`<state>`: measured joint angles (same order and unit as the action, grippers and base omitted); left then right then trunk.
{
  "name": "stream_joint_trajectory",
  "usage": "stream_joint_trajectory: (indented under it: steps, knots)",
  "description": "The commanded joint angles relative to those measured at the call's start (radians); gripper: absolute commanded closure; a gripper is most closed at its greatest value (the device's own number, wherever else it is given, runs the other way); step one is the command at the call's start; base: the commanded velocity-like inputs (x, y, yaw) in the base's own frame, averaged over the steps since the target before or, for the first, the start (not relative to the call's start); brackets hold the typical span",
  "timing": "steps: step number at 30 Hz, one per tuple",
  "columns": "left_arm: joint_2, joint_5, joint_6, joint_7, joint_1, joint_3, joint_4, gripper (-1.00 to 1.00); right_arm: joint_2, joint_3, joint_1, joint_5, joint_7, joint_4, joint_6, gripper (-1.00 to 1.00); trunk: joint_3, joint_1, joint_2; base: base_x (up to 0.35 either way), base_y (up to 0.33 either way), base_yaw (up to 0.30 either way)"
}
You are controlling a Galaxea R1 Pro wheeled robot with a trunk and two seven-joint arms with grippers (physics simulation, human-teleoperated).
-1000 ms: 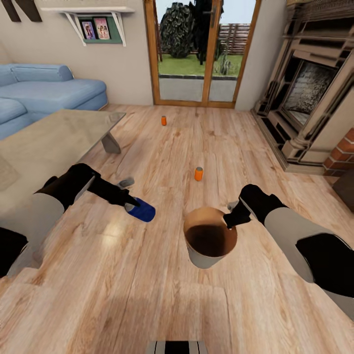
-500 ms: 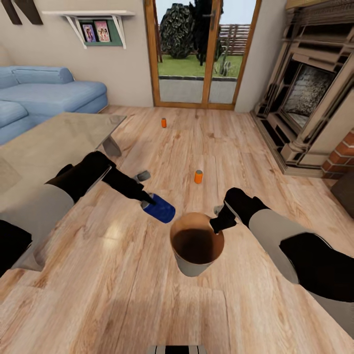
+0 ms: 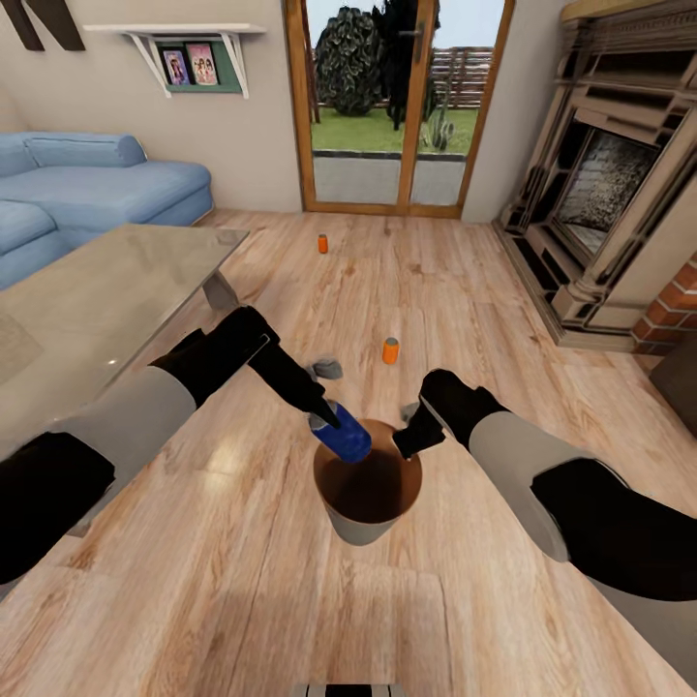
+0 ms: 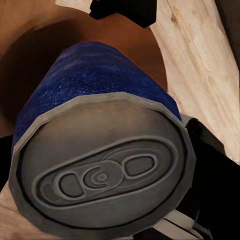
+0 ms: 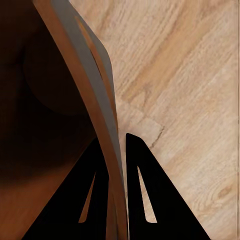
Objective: Put the three can of soda from the living room inside the tash can in the kitchen.
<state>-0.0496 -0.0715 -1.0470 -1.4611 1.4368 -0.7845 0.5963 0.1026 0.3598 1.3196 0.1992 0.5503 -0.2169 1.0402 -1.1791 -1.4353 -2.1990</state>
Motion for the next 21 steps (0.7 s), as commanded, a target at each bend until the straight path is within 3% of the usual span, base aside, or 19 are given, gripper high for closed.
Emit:
stream_joint_trajectory:
  steps: [1, 5, 9, 13, 17, 21]
  knots:
    - [0.005, -0.002, 0.0, 0.012, -0.001, 0.0, -0.001, 1.0, 0.001, -0.01, 0.0, -0.03, 0.005, -0.001, 0.007, 1.0, 0.0, 0.0, 0.0, 0.0, 0.0, 0.0]
    - [0.043, -0.011, 0.0, 0.118, -0.004, -0.002, -0.002, 1.0, 0.012, -0.011, 0.001, -0.03, 0.006, -0.009, 0.007, 1.0, 0.0, 0.0, 0.0, 0.0, 0.0, 0.0]
    - [0.092, -0.012, 0.0, 0.17, -0.006, -0.002, -0.003, 1.0, 0.024, -0.012, 0.002, -0.03, 0.006, -0.014, 0.007, 1.0, 0.0, 0.0, 0.0, 0.0, 0.0, 0.0]
    - [0.12, -0.013, 0.0, 0.216, -0.039, -0.002, -0.003, 1.0, 0.032, -0.013, 0.002, -0.031, 0.006, -0.032, 0.007, 1.0, 0.0, 0.0, 0.0, 0.0, 0.0, 0.0]
    - [0.134, -0.014, 0.0, 0.271, -0.088, -0.003, -0.003, 1.0, 0.034, -0.013, 0.003, -0.03, 0.007, -0.046, 0.007, 1.0, 0.0, 0.0, 0.0, 0.0, 0.0, 0.0]
    - [0.133, -0.016, 0.0, 0.28, -0.099, -0.013, -0.014, 1.0, 0.034, -0.013, 0.003, -0.029, 0.006, -0.049, 0.007, 1.0, 0.0, 0.0, 0.0, 0.0, 0.0, 0.0]
